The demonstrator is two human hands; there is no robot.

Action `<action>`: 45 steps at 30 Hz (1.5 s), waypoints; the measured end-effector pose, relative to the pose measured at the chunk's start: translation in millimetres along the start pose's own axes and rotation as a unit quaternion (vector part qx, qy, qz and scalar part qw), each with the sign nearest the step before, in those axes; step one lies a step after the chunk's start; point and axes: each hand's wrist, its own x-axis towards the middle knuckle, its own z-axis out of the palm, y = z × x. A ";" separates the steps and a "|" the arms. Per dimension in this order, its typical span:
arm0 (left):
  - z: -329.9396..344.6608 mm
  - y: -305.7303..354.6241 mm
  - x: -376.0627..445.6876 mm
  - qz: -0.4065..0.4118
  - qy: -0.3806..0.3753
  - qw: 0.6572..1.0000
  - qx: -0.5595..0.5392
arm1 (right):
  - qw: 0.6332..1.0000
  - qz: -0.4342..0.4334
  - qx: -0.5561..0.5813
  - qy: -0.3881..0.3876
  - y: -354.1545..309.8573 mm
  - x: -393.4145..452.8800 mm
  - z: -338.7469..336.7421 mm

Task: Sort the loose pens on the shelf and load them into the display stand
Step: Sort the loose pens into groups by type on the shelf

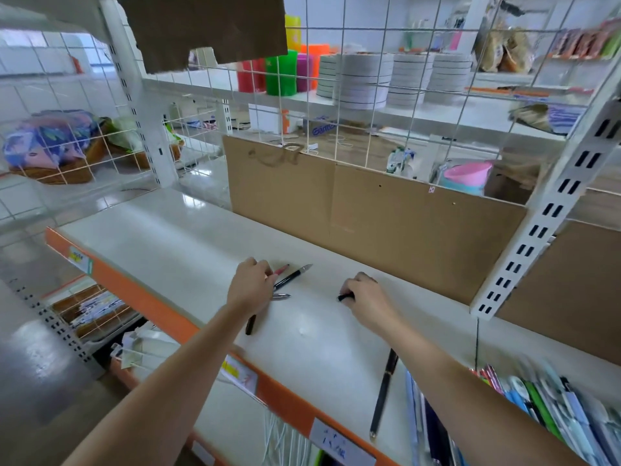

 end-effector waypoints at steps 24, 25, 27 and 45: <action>22.7 34.9 -16.0 0.107 -0.026 0.988 -0.108 | 0.997 0.031 -0.054 0.048 11.8 -6.7 -8.8; 20.2 29.2 -18.0 0.096 -0.016 0.991 -0.092 | 0.996 0.036 -0.064 0.059 12.1 -8.0 -8.8; 15.4 17.2 -21.8 0.084 0.006 0.994 -0.070 | 0.996 0.017 -0.053 0.069 9.4 -10.8 -8.1; -3.8 -6.6 -48.0 0.079 -0.022 0.996 0.027 | 0.998 0.000 0.065 -0.012 -20.8 -15.3 1.2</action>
